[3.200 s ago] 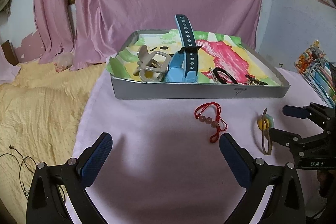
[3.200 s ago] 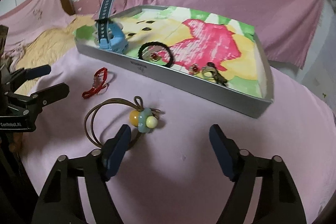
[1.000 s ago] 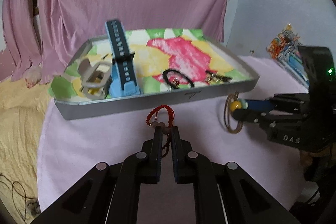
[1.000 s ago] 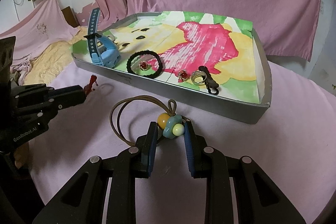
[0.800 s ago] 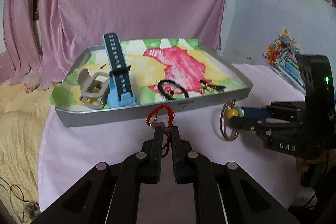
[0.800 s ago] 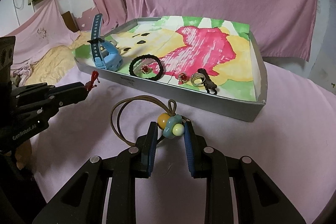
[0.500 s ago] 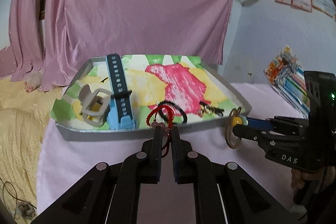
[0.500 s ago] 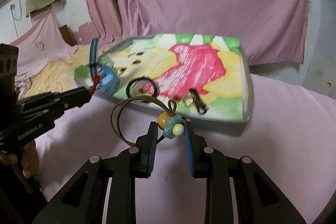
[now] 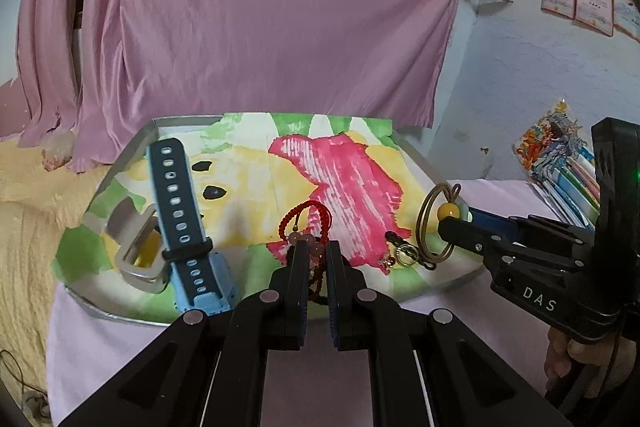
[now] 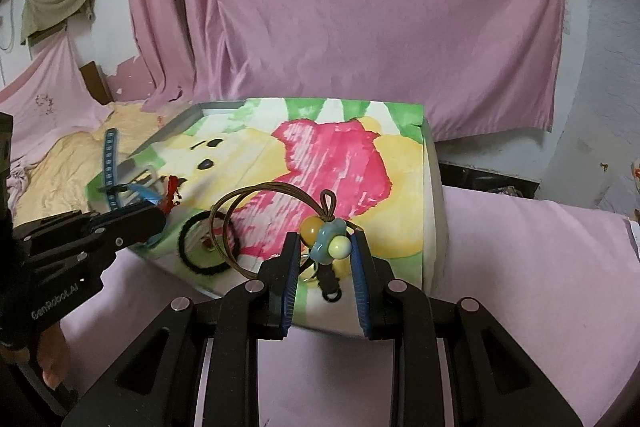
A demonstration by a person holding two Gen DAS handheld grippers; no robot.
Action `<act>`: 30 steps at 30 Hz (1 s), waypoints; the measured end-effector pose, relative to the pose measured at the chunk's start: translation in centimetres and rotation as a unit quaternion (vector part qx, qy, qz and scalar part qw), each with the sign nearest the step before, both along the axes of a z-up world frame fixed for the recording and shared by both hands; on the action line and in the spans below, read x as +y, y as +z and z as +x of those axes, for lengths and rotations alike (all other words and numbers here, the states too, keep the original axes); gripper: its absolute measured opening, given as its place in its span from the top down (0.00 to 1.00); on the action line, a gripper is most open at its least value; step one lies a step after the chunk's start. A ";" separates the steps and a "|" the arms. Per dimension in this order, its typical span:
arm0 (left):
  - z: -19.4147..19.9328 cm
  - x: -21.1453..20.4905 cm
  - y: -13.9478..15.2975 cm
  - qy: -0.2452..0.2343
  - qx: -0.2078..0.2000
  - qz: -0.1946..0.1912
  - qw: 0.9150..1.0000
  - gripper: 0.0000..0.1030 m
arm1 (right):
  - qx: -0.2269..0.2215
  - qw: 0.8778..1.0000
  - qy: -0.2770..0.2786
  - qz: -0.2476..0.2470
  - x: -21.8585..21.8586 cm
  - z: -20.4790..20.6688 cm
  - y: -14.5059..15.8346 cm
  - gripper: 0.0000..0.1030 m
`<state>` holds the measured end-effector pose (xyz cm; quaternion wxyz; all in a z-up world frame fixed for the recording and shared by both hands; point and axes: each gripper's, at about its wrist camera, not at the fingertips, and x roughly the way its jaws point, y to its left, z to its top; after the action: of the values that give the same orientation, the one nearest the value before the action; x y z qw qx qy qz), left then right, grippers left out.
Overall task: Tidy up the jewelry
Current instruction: 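Carry the red string with the left tool while the right tool carries the brown cord to the tray, then open the left tool over the tray while the right tool releases the brown cord inside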
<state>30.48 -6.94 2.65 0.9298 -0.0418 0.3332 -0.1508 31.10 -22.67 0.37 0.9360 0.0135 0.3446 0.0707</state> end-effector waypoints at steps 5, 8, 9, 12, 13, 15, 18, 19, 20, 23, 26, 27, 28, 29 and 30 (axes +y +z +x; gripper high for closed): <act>1.0 -0.2 -0.9 0.008 0.019 0.006 1.000 0.92 | 0.019 1.000 -0.009 -0.009 0.3 1.3 -1.3 0.78; 1.6 -0.2 -1.4 0.012 0.031 0.007 0.999 0.92 | 0.029 0.999 -0.009 -0.010 0.5 1.8 -2.0 0.78; 1.7 -0.3 -1.5 0.013 0.035 0.007 0.999 0.92 | 0.031 0.999 -0.008 -0.011 0.5 1.9 -2.1 0.78; 2.0 -0.3 -1.9 0.013 0.042 0.008 0.999 0.92 | 0.039 0.999 -0.005 -0.014 0.9 2.1 -2.4 0.78; 2.0 -0.3 -1.9 0.013 0.044 0.008 0.999 0.92 | 0.041 0.999 -0.004 -0.015 1.0 2.2 -2.6 0.78; 2.1 -0.2 -2.0 0.013 0.047 0.008 0.999 0.92 | 0.045 0.999 -0.002 -0.016 1.1 2.3 -2.8 0.78; 2.3 -0.3 -2.3 0.011 0.052 0.009 0.999 0.92 | 0.049 0.999 -0.001 -0.016 1.2 2.5 -3.0 0.78; 2.3 -0.3 -2.3 0.010 0.052 0.009 0.999 0.92 | 0.050 0.999 -0.001 -0.016 1.2 2.6 -3.1 0.78; 2.3 -0.3 -2.3 0.009 0.053 0.009 0.999 0.92 | 0.050 0.999 -0.001 -0.016 1.2 2.6 -3.1 0.78; 2.4 -0.4 -2.3 0.006 0.053 0.009 0.999 0.92 | 0.050 0.999 -0.001 -0.015 1.1 2.6 -3.1 0.78; 2.3 -0.4 -2.4 0.004 0.052 0.007 0.999 0.92 | 0.051 0.999 -0.001 -0.014 1.1 2.6 -3.0 0.78; 2.3 -0.5 -2.4 0.003 0.052 0.007 0.999 0.92 | 0.050 0.999 -0.001 -0.015 1.1 2.6 -3.0 0.78; 2.3 -0.5 -2.4 0.003 0.052 0.009 0.999 0.92 | 0.051 0.999 -0.002 -0.015 1.1 2.6 -3.0 0.76; 2.2 -0.5 -2.4 0.003 0.051 0.011 0.999 0.92 | 0.050 0.999 -0.003 -0.015 1.0 2.6 -3.0 0.75; 2.2 -0.5 -2.4 0.003 0.051 0.012 0.999 0.91 | 0.049 0.999 -0.004 -0.015 1.0 2.5 -3.0 0.70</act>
<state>32.73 -7.49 0.30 0.9127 -0.0391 0.3814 -0.1415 33.58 -21.67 -2.59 0.9183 0.0040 0.3912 0.0611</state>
